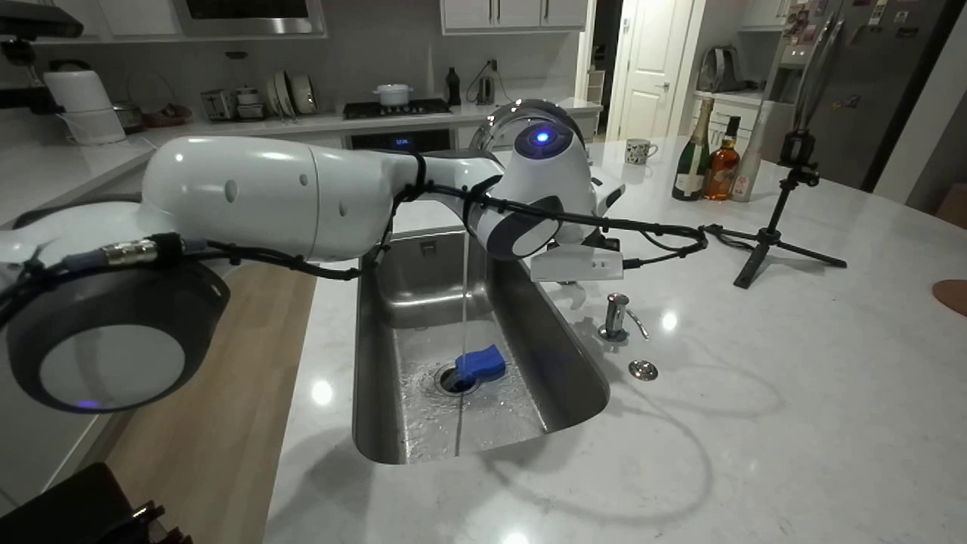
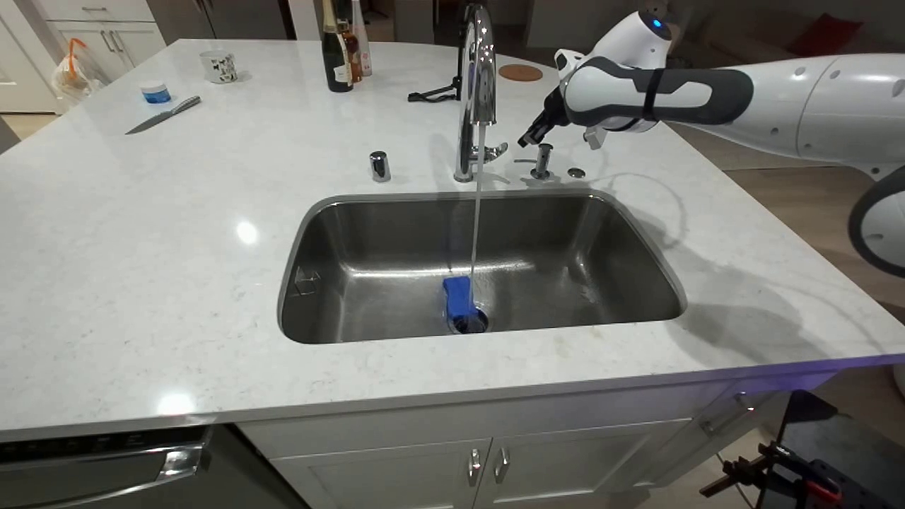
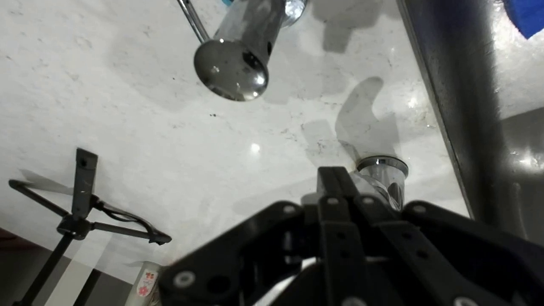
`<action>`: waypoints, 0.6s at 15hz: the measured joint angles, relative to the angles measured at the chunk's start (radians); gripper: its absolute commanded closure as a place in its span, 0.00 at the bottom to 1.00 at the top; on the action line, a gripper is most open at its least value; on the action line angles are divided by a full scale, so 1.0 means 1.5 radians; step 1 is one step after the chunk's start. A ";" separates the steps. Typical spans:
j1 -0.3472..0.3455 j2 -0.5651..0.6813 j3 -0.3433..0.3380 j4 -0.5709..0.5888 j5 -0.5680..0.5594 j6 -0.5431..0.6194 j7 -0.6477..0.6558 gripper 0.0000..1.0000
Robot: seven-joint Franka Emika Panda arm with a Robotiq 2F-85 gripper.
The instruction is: Turn off the tap
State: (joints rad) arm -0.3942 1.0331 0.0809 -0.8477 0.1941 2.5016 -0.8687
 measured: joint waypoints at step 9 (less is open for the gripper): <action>-0.008 0.052 0.050 0.059 0.004 0.000 -0.065 1.00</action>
State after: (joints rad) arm -0.4069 1.1116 0.1561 -0.7589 0.2008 2.5018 -0.9662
